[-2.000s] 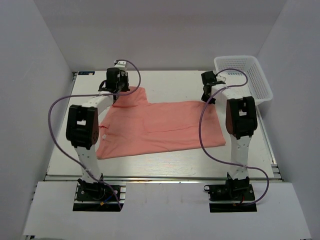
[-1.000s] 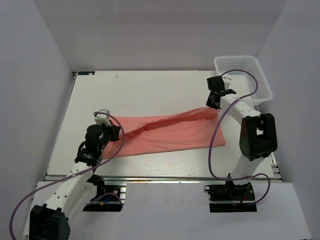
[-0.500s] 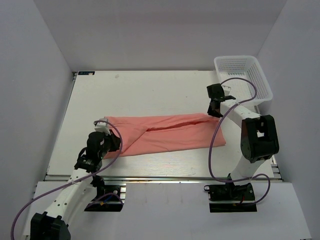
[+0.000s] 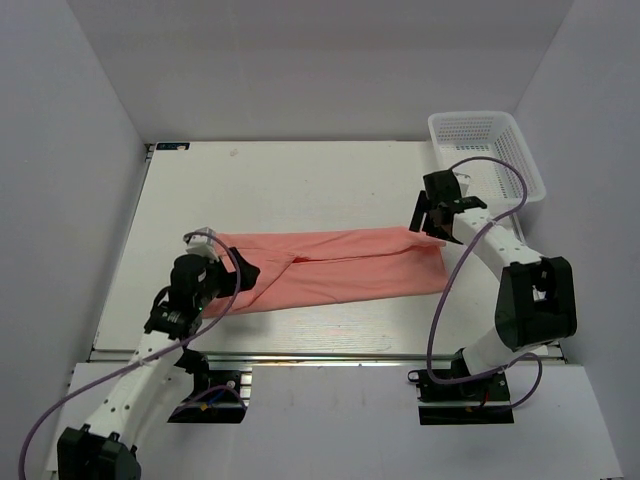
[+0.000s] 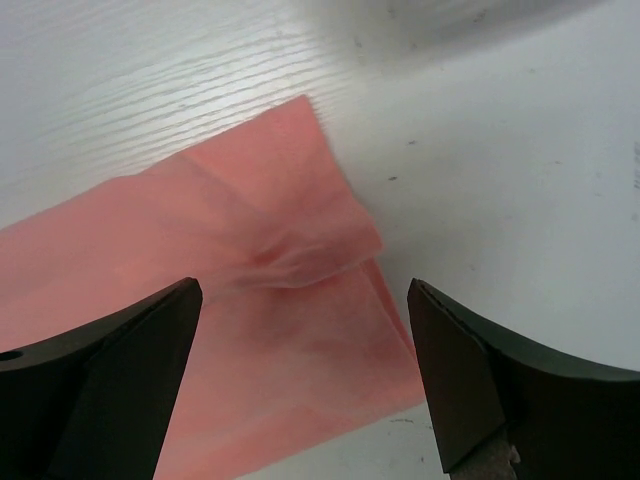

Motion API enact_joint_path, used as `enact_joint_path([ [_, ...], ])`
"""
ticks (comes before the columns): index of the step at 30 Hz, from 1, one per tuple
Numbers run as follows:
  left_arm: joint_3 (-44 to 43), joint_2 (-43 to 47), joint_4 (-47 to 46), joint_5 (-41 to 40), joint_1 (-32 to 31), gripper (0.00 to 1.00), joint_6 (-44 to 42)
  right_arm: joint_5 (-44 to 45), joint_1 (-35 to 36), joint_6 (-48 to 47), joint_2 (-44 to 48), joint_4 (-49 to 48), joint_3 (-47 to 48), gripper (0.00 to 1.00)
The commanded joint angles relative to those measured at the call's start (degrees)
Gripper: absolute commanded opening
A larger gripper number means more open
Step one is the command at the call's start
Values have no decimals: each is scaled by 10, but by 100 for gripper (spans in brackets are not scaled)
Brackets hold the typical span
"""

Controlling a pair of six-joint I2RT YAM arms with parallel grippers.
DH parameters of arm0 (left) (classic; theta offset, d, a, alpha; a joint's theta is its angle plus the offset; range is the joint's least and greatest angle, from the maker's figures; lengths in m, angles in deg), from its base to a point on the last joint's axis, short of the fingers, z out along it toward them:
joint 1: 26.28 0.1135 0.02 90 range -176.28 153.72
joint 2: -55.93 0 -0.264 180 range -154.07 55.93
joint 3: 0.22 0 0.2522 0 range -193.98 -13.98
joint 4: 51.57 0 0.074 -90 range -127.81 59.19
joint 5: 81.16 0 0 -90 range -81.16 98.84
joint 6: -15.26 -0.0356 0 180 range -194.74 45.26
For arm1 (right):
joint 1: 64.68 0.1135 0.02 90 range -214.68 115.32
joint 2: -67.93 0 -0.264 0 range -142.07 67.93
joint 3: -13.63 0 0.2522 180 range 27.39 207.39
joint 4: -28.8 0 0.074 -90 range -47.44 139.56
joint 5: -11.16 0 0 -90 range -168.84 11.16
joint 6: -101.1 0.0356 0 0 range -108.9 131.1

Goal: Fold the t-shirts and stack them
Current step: Fold the other side of the tshirt into a rectangle

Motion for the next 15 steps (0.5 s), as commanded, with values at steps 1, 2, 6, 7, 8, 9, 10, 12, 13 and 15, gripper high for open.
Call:
enact_joint_path([
  [1,-58,-86,-47,17,-2,100,1,-97,6,-62,23,-43,0,89],
  [2,-66,-109,-55,17,-2,100,-7,-120,8,-104,23,-69,-3,89],
  [6,-95,-210,-95,28,-2,100,-14,-246,23,-158,-9,-126,4,89],
  [7,-101,-244,-109,35,-2,100,-20,-257,25,-160,-28,-136,12,89],
  [8,-101,-260,-123,35,-2,100,-21,-280,30,-162,-36,-138,24,89],
  [9,-111,-279,-131,35,-2,100,-21,-292,34,-161,-59,-138,29,89],
  [10,-127,-316,-137,35,-2,100,-21,-301,36,-153,-77,-135,37,89],
  [12,-157,-357,-114,40,4,100,-9,-313,35,-136,-98,-131,41,89],
  [13,-164,-376,-107,51,10,100,-4,-315,34,-120,-104,-135,24,89],
  [15,-176,-426,-81,41,10,100,7,-295,24,-83,-107,-133,11,89],
])
